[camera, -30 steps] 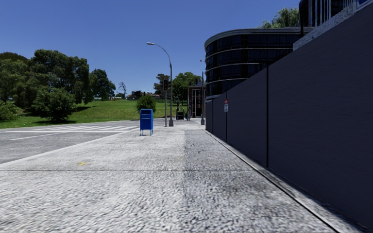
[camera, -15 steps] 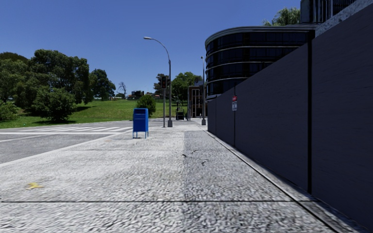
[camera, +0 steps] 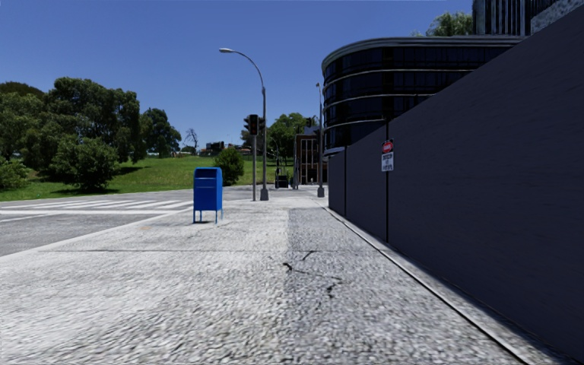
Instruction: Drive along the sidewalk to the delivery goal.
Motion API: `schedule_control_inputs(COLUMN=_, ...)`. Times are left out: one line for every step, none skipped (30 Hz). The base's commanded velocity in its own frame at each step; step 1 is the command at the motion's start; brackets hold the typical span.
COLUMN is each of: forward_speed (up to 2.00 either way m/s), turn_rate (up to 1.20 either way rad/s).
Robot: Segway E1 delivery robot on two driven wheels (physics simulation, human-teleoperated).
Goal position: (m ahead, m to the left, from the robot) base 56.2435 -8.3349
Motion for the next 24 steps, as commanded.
schedule_control_inputs(forward_speed=2.0, turn_rate=0.0)
schedule_control_inputs(forward_speed=2.0, turn_rate=0.0)
schedule_control_inputs(forward_speed=2.0, turn_rate=0.0)
schedule_control_inputs(forward_speed=2.0, turn_rate=0.0)
schedule_control_inputs(forward_speed=2.0, turn_rate=0.0)
schedule_control_inputs(forward_speed=2.0, turn_rate=0.0)
schedule_control_inputs(forward_speed=2.0, turn_rate=0.0)
schedule_control_inputs(forward_speed=2.0, turn_rate=0.0)
schedule_control_inputs(forward_speed=2.0, turn_rate=0.0)
schedule_control_inputs(forward_speed=2.0, turn_rate=0.0)
schedule_control_inputs(forward_speed=2.0, turn_rate=0.0)
schedule_control_inputs(forward_speed=2.0, turn_rate=0.0)
schedule_control_inputs(forward_speed=2.0, turn_rate=0.0)
schedule_control_inputs(forward_speed=2.0, turn_rate=0.0)
schedule_control_inputs(forward_speed=2.0, turn_rate=0.0)
schedule_control_inputs(forward_speed=2.0, turn_rate=0.0)
schedule_control_inputs(forward_speed=2.0, turn_rate=0.0)
schedule_control_inputs(forward_speed=2.0, turn_rate=0.0)
schedule_control_inputs(forward_speed=2.0, turn_rate=0.0)
schedule_control_inputs(forward_speed=2.0, turn_rate=0.0)
schedule_control_inputs(forward_speed=2.0, turn_rate=0.0)
schedule_control_inputs(forward_speed=2.0, turn_rate=0.0)
schedule_control_inputs(forward_speed=2.0, turn_rate=0.0)
schedule_control_inputs(forward_speed=2.0, turn_rate=0.0)
